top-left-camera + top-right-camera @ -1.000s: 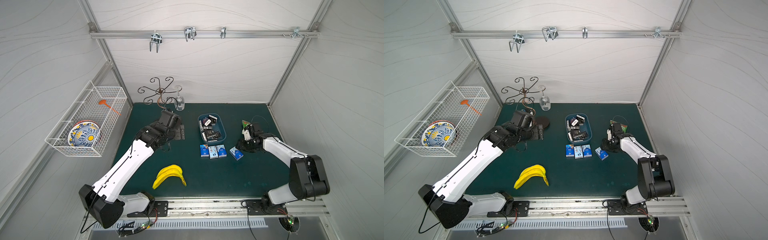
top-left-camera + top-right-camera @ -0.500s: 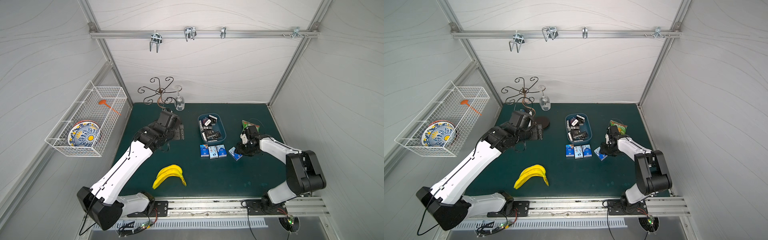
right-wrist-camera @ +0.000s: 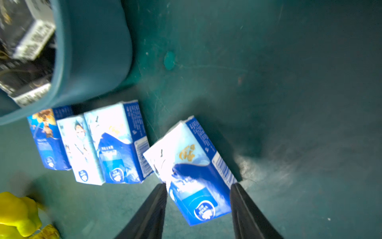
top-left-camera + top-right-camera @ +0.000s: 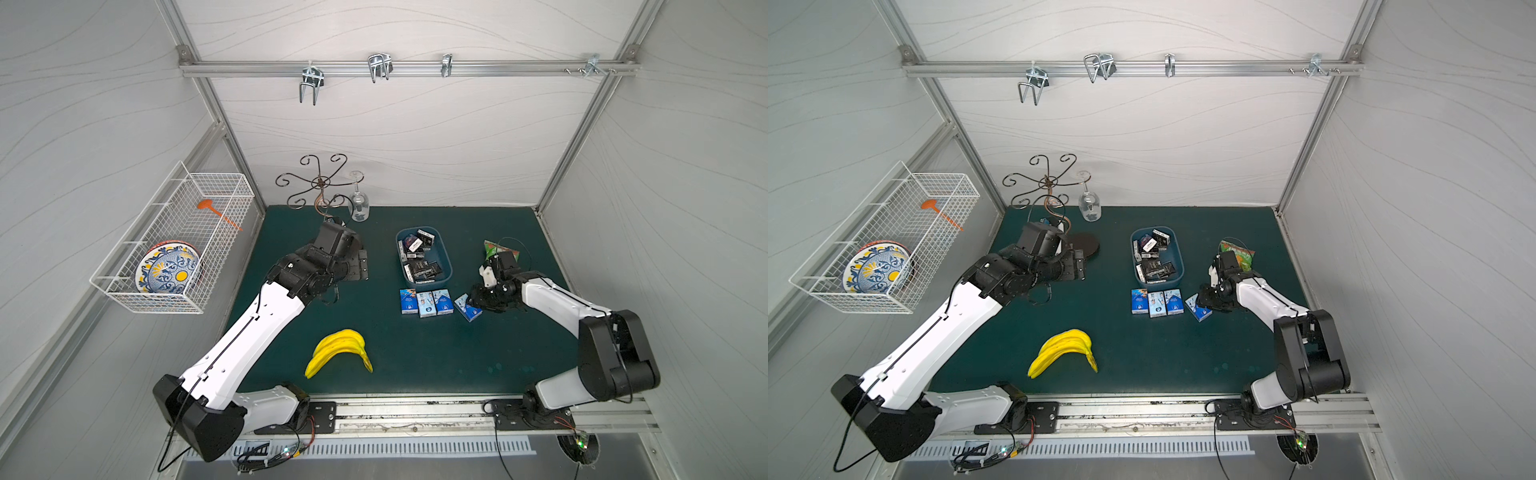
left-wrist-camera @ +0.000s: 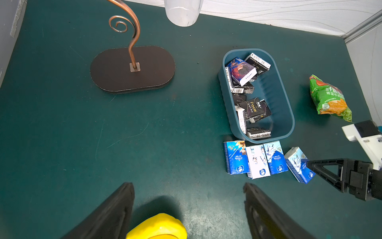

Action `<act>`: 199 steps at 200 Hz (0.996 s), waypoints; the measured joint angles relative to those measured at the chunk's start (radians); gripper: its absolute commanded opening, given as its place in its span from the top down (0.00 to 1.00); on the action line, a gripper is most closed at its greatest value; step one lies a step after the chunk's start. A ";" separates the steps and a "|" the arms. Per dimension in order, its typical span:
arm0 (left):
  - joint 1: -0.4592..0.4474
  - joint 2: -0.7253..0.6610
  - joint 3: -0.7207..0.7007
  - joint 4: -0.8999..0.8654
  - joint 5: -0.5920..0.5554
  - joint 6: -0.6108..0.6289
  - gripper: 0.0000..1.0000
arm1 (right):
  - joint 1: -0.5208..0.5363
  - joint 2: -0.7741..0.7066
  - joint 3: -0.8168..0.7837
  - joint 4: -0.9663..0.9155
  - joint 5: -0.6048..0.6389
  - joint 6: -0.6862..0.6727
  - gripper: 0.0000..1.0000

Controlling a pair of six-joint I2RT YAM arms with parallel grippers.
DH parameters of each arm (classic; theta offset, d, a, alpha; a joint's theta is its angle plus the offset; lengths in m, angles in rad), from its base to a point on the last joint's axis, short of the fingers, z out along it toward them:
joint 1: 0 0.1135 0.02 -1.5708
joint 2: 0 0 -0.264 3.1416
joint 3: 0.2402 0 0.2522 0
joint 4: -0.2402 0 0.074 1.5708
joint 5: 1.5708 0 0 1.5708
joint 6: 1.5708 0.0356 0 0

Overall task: Take the pocket tissues out of the storage box
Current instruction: Move the pocket tissues to the center of the board.

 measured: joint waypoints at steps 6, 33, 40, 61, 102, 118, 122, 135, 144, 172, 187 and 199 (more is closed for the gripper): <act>0.000 0.000 0.000 0.000 0.000 0.000 0.13 | 0.007 0.001 0.000 -0.006 0.002 -0.003 0.46; 0.000 0.000 0.000 0.000 0.003 0.000 0.13 | 0.032 0.002 0.000 -0.018 0.004 -0.003 0.46; 0.000 0.000 0.000 0.000 0.003 0.000 0.13 | 0.037 0.002 0.000 -0.018 0.004 -0.003 0.46; 0.000 0.000 0.000 0.000 0.003 0.000 0.13 | 0.048 0.000 0.000 -0.018 0.004 -0.002 0.46; 0.000 0.000 0.000 -0.005 0.002 0.000 0.13 | 0.052 -0.003 0.000 -0.019 0.039 -0.002 0.46; 0.000 0.000 0.000 -0.007 0.002 0.000 0.13 | 0.051 0.000 0.000 -0.017 0.047 -0.002 0.46; 0.000 0.000 0.000 -0.007 0.002 0.000 0.13 | 0.051 0.003 0.000 -0.016 0.047 -0.002 0.46; 0.000 0.000 0.000 -0.008 0.002 0.000 0.13 | 0.051 0.019 0.000 -0.013 0.048 -0.002 0.47; 0.000 0.000 0.000 -0.008 0.002 0.001 0.13 | 0.051 0.036 0.000 -0.013 0.048 -0.002 0.48; 0.000 0.000 0.000 -0.008 -0.002 0.002 0.13 | 0.051 0.079 0.003 0.005 0.037 0.007 0.52; 0.000 0.000 0.000 -0.008 -0.002 0.003 0.13 | 0.051 0.091 0.007 0.015 0.031 0.009 0.55; 0.000 0.000 0.000 -0.008 -0.002 0.003 0.13 | 0.050 0.101 0.011 0.028 0.023 0.014 0.57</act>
